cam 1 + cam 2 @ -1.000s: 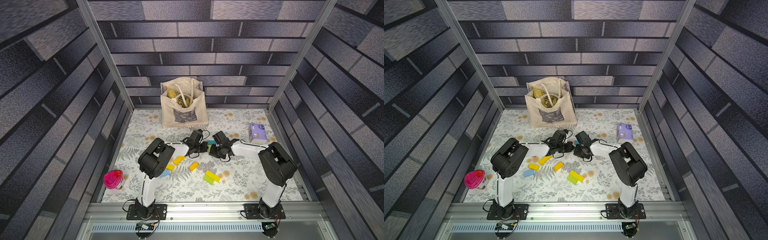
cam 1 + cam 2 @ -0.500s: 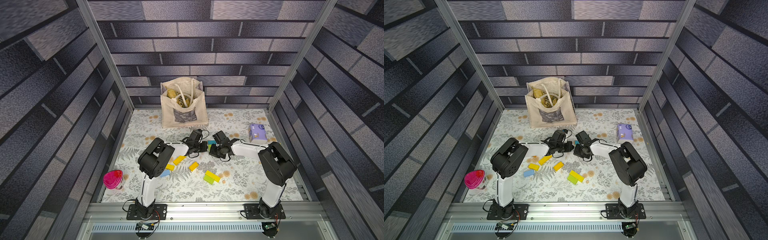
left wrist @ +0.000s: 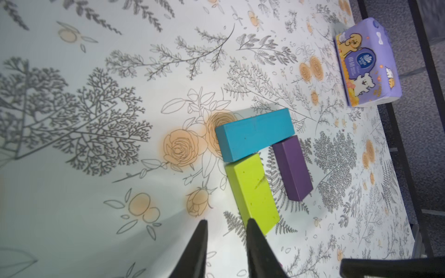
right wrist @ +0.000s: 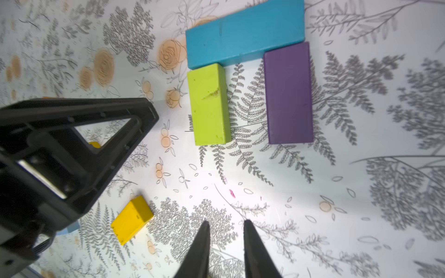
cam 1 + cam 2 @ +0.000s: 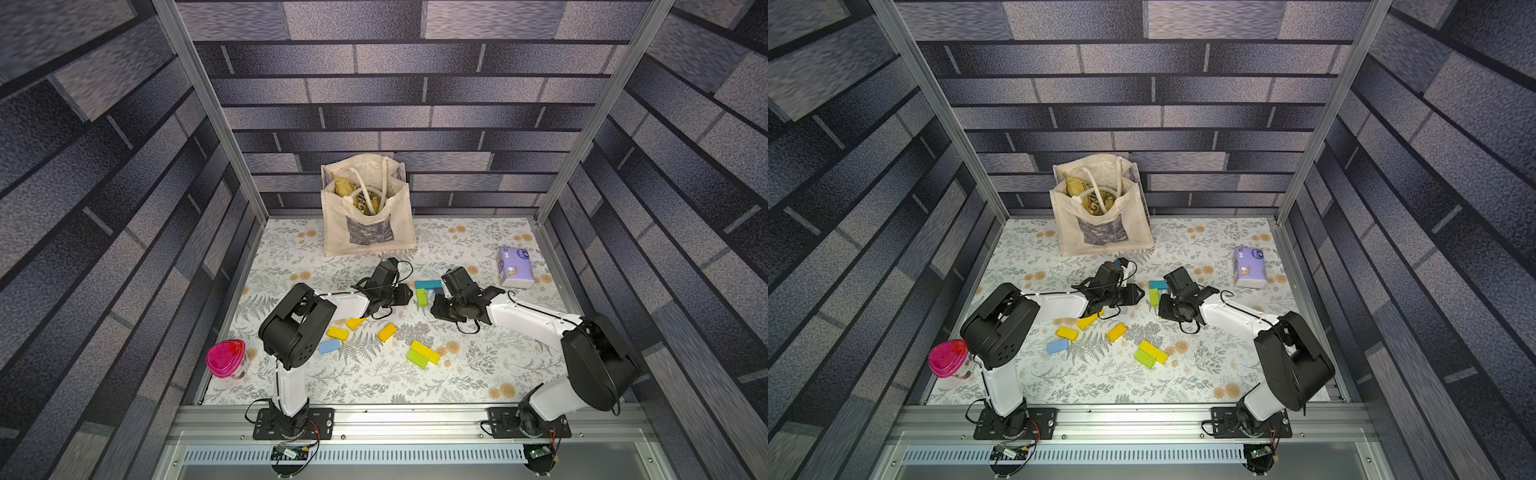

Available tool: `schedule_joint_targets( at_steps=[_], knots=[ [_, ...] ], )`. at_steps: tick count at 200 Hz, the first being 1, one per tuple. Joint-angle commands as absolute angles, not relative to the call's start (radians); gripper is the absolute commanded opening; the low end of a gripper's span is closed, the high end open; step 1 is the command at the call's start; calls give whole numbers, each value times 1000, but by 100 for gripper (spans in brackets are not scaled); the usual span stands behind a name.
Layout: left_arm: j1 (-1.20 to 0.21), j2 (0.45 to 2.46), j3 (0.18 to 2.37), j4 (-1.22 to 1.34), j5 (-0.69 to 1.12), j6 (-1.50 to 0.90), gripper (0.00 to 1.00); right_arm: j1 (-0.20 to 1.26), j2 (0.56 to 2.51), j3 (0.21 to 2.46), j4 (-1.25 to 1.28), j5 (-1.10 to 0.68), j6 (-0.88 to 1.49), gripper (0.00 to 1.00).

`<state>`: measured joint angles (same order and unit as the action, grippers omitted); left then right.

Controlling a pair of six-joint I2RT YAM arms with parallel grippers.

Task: Assemble the letter p with building blocks
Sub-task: Assemble the building block at the center of the board, then pick up the building block from the center of the board.

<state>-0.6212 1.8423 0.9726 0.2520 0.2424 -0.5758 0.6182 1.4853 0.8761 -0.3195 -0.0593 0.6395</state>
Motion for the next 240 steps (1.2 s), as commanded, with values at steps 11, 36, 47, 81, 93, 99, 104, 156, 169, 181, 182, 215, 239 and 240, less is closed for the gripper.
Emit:
schedule_joint_targets(
  at_steps=[11,36,47,81,93,99,104,156,169,181,182,215,239,240],
  knots=[
    [-630,1712,897,284,171,-540,51,612,1363,809,-384,-67,460,54],
    [-626,1636,862,264,143,-526,59,623,1347,796,-360,-185,377,67],
    [-626,1599,862,224,121,-516,62,647,1350,809,-390,-195,349,68],
    [-619,1503,845,110,34,-497,66,747,1354,832,-482,-196,338,69],
    [-608,1476,826,87,17,-502,66,784,1353,841,-515,-172,372,70],
    [-602,1461,814,82,10,-509,66,805,1348,843,-532,-145,392,70],
    [-599,1448,801,81,5,-514,67,821,1339,845,-549,-112,413,70],
    [-583,1357,726,82,-28,-526,68,865,1078,633,-470,69,840,100],
    [-583,1349,722,84,-26,-524,68,864,1020,535,-323,30,940,100],
    [-582,1344,722,83,-28,-522,68,863,1009,518,-268,2,939,100],
    [-582,1344,722,82,-28,-522,68,863,1010,520,-269,1,937,100],
    [-581,1351,717,86,-30,-525,68,870,1122,665,-443,-51,862,100],
    [-581,1353,707,92,-30,-540,68,869,1204,734,-534,-83,929,96],
    [-581,1353,706,92,-30,-541,68,868,1208,737,-540,-83,933,96]
  ],
)
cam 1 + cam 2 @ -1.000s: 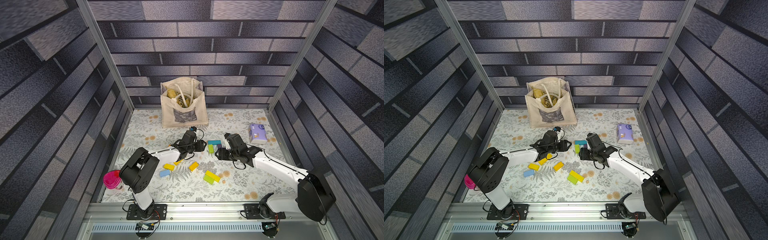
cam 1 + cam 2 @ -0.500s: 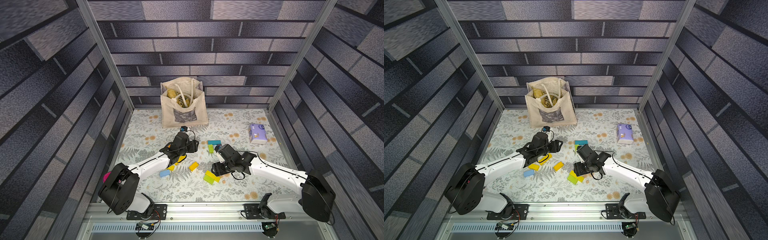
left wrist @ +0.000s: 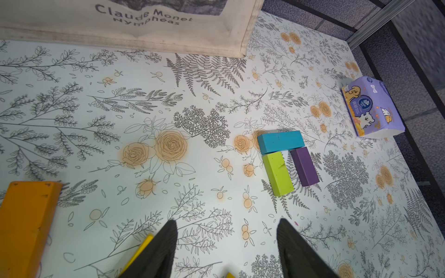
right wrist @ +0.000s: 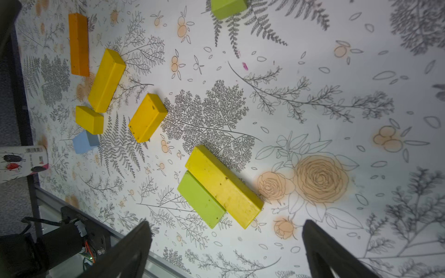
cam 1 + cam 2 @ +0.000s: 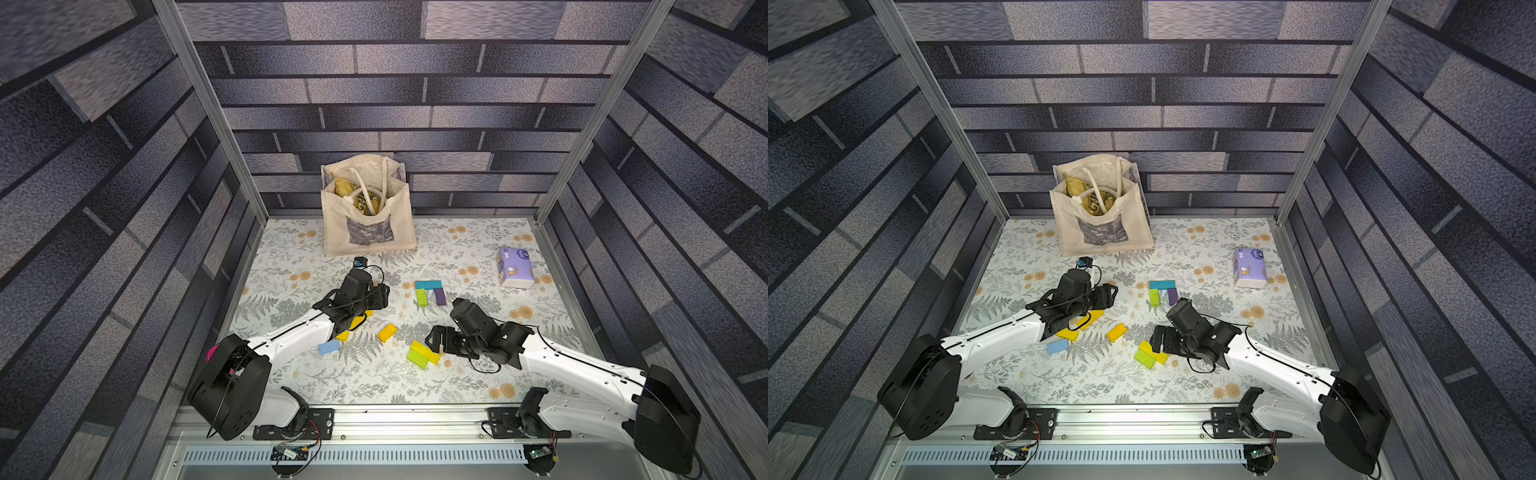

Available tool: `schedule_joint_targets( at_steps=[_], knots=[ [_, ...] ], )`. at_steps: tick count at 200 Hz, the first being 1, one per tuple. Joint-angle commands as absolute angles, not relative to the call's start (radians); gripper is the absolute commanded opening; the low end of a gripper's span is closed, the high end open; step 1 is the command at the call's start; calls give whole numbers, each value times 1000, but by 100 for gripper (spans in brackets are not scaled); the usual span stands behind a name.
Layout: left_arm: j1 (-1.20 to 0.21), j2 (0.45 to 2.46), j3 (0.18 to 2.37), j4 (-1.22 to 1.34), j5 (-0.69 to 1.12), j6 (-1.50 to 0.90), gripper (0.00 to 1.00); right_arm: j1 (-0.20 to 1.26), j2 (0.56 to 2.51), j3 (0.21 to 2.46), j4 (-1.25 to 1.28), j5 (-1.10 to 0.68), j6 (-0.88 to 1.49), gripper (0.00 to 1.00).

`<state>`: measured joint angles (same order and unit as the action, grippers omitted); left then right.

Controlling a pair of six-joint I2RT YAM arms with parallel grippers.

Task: Assemble the letter p with building blocks
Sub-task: Pick up the building block from the center of the board.

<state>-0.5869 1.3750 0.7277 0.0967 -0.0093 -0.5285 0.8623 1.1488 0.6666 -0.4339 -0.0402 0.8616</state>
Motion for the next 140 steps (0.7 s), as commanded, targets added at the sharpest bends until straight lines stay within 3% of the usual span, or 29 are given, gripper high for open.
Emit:
schedule_joint_targets(
  at_steps=[1,28,140],
  knots=[
    [-582,1353,705,91,-30,-541,68,869,1212,741,-546,-84,937,96],
    [-583,1345,695,95,-36,-544,68,870,1310,839,-649,-134,1007,90],
    [-562,1350,701,92,-38,-529,68,871,1487,984,-776,-81,1201,87]
  ],
)
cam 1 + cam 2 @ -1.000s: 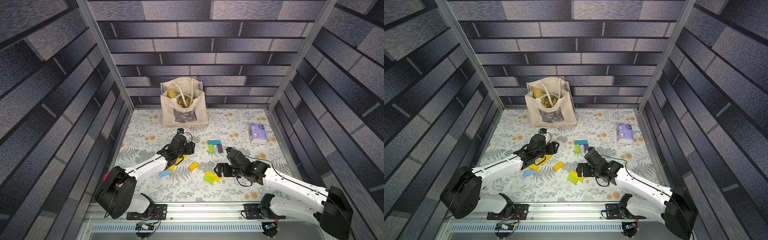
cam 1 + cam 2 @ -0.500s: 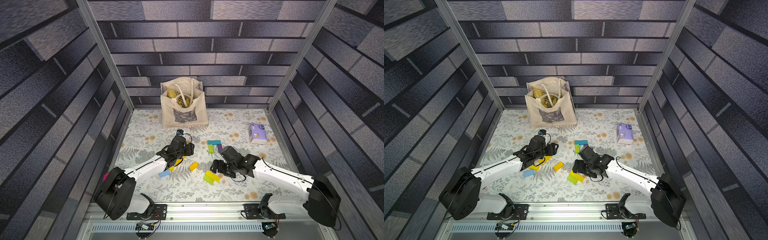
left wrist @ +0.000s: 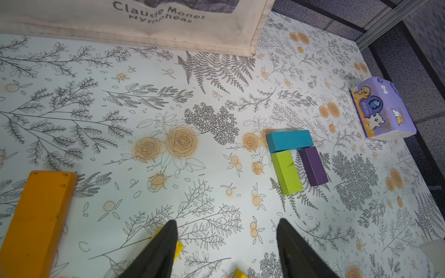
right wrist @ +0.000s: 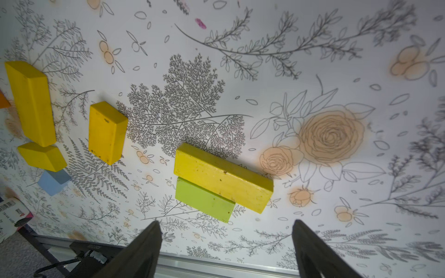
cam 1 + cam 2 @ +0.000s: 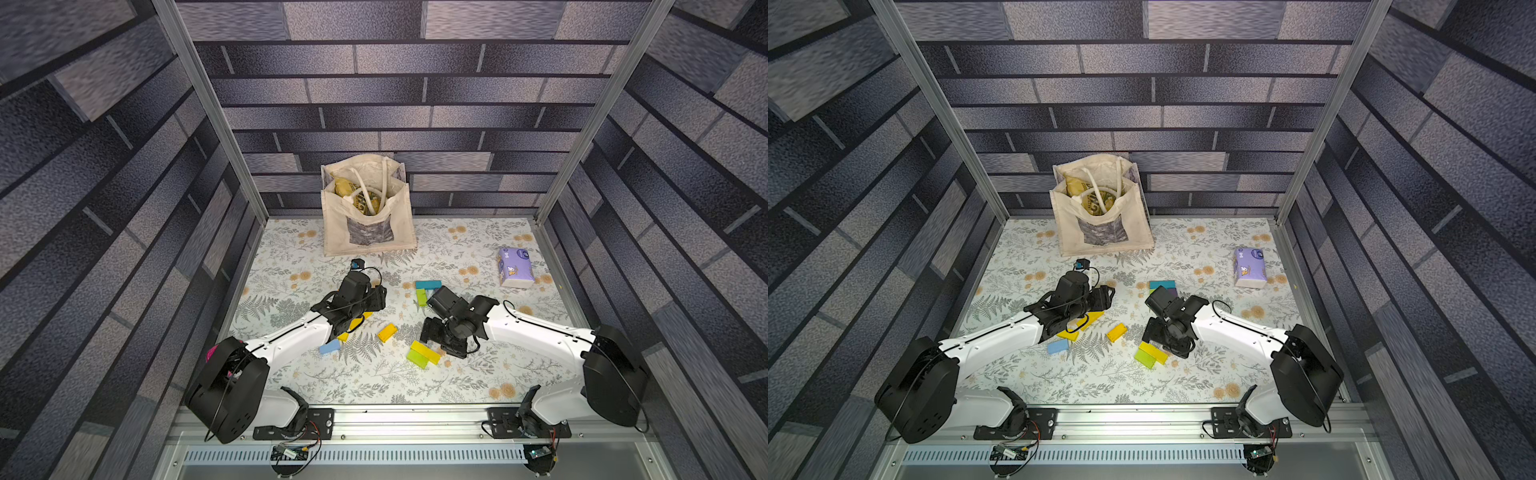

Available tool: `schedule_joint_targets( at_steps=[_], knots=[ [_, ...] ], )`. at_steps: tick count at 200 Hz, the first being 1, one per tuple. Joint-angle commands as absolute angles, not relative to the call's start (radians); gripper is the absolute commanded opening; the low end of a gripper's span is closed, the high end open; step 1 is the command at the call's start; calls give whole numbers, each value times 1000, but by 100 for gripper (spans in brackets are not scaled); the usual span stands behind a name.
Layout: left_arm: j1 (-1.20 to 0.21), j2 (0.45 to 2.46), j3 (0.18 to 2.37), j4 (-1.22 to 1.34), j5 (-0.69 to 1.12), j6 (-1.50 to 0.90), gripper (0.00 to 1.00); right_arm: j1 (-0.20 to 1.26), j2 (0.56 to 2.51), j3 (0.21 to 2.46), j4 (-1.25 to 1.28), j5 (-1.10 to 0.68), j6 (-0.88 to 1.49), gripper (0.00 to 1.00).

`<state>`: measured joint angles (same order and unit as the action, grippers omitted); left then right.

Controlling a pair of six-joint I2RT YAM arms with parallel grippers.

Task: Assemble the letter p with building blocks
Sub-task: Pick up the building block from the center of the board.

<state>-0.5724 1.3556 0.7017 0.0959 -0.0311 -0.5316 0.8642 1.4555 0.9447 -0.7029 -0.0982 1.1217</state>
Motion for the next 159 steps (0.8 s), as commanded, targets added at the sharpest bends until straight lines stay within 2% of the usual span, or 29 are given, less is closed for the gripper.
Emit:
schedule_joint_targets(
  at_steps=[1,38,96,159],
  knots=[
    [-562,1350,700,92,-38,-529,68,871,1490,986,-779,-81,1204,87],
    [-551,1365,702,107,-29,-529,68,871,1591,1056,-894,-83,1223,89],
    [-531,1348,679,113,-20,-529,68,885,1664,1125,-880,-121,1230,89],
    [-520,1297,631,123,-10,-531,67,971,1735,1149,-833,-154,1299,88]
  ],
)
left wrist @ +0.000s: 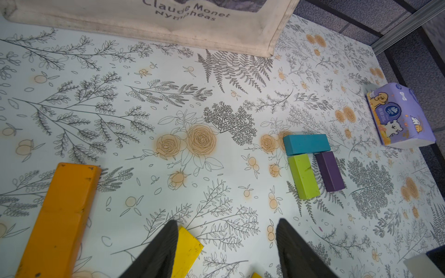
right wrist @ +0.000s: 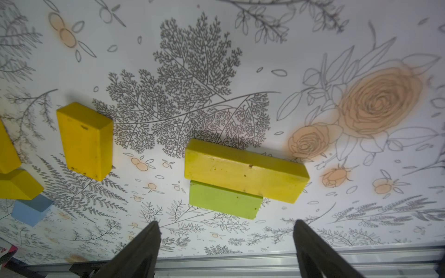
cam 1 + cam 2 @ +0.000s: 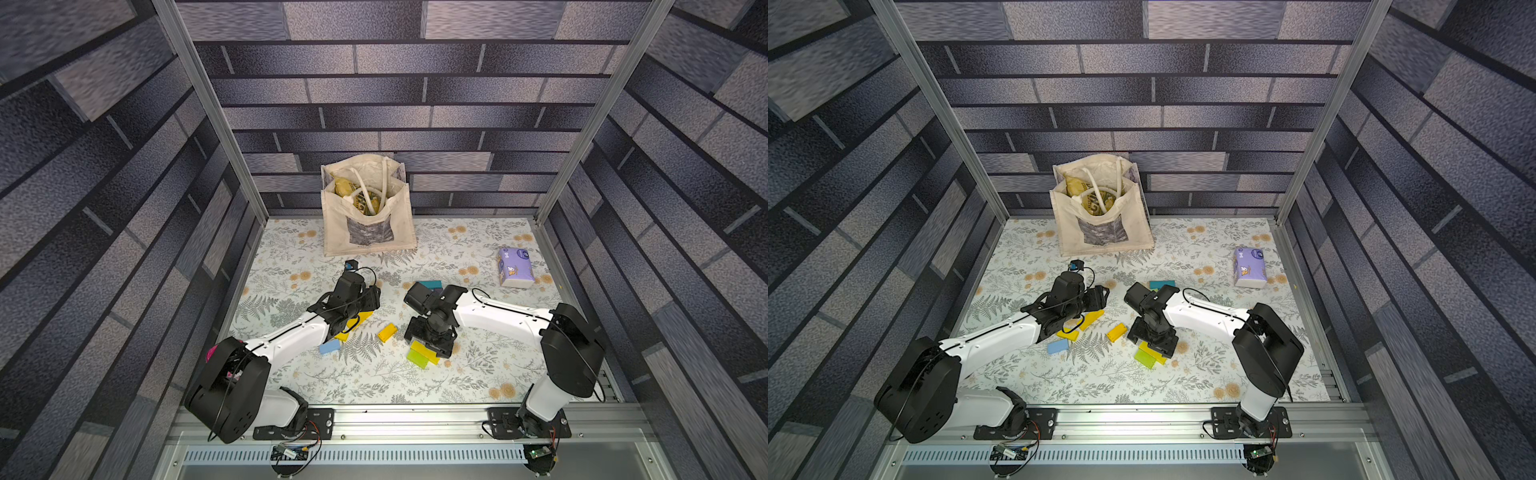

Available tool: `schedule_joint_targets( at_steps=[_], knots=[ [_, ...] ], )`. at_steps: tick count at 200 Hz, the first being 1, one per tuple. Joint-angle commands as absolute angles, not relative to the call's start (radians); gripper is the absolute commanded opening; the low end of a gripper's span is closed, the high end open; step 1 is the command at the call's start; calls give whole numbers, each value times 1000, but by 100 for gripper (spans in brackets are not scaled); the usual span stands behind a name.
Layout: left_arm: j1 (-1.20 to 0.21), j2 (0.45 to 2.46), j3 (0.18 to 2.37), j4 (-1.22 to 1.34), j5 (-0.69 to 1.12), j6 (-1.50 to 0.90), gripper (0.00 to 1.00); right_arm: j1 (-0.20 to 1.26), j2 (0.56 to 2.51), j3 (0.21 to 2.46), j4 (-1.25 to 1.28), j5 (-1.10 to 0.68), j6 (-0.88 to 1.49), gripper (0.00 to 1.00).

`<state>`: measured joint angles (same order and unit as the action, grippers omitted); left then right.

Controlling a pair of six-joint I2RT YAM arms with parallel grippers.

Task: Assemble the letter p with building blocks
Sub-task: Pick up the building block from the center of the board.

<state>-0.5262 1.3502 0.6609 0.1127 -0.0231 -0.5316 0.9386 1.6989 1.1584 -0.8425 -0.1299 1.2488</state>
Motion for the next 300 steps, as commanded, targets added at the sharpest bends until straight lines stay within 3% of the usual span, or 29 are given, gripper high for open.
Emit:
schedule_joint_targets(
  at_steps=[1,137,180,202,267,300],
  knots=[
    [-520,1295,630,123,-11,-531,67,973,1736,1147,-830,-156,1300,88],
    [-494,1097,514,101,-37,-528,68,1032,1771,1044,-683,-130,1474,86],
    [-488,1080,493,112,-35,-534,69,1032,1773,1042,-684,-123,1494,81],
    [-486,1094,496,119,-18,-540,68,1031,1761,1040,-681,-104,1497,71],
    [-488,1114,534,93,3,-534,68,1044,1681,1166,-799,28,1369,26],
    [-493,1132,562,81,13,-534,68,1054,1629,1311,-947,91,1236,24]
  ],
)
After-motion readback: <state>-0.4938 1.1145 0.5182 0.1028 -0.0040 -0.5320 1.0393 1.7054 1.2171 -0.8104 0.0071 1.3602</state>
